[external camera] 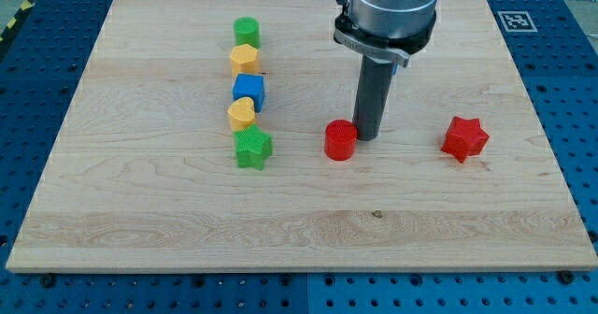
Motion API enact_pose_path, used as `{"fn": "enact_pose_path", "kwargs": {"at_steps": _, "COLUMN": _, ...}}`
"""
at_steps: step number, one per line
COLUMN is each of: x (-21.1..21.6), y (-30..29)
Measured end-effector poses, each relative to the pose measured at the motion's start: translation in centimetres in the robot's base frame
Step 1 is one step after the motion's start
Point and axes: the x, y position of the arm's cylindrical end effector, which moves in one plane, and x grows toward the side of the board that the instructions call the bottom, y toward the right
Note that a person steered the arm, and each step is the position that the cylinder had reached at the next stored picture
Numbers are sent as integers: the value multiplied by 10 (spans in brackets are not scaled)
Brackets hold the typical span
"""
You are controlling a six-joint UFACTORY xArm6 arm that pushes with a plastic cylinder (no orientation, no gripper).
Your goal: Move the red circle to the right side of the green star
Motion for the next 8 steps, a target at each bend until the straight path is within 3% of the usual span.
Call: {"fn": "enact_pose_path", "kwargs": {"at_steps": 8, "x": 8, "y": -53}}
